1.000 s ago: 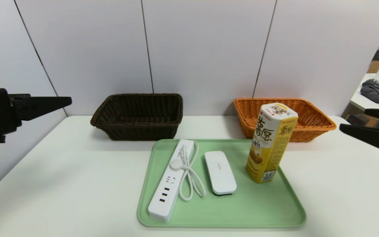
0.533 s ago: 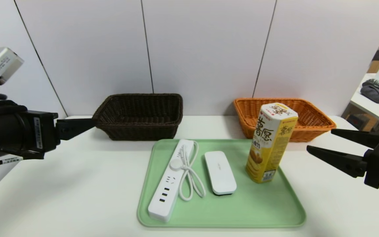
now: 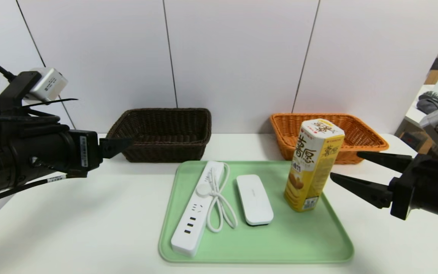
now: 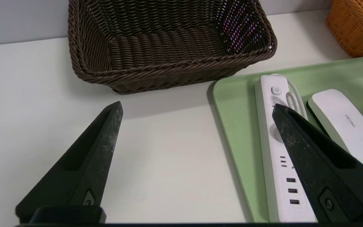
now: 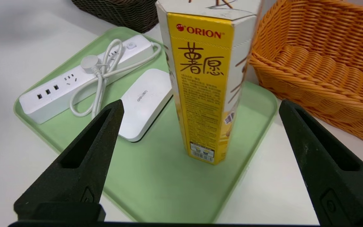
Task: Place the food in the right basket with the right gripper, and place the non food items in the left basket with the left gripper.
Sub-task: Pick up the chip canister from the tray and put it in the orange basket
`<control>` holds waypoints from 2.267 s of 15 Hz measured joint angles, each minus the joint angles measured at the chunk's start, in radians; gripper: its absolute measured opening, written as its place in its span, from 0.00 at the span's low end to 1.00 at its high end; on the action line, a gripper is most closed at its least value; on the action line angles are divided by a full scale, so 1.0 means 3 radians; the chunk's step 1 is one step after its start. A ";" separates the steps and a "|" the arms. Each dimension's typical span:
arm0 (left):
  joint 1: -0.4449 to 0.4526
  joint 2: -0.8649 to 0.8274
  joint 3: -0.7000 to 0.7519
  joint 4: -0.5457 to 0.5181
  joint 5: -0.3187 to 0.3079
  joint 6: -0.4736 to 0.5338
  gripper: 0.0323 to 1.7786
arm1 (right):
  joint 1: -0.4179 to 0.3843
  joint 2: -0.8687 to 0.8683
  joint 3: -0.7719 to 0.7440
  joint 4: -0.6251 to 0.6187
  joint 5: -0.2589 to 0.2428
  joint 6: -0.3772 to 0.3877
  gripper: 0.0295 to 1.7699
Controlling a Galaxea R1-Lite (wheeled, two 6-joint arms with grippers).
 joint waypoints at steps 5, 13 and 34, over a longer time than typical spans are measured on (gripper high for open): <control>-0.0028 0.0260 0.0052 -0.0421 0.0075 -0.0005 0.95 | 0.0196 0.0357 -0.0096 -0.0082 -0.0125 0.0006 0.96; -0.0052 0.0504 0.0013 -0.0630 0.0075 -0.0001 0.95 | 0.0221 0.1108 -0.0170 -0.0856 -0.0285 0.0000 0.96; -0.0079 0.0652 0.0014 -0.0655 0.0070 -0.0004 0.95 | 0.0239 0.1414 -0.0189 -0.0987 -0.0281 0.0099 0.96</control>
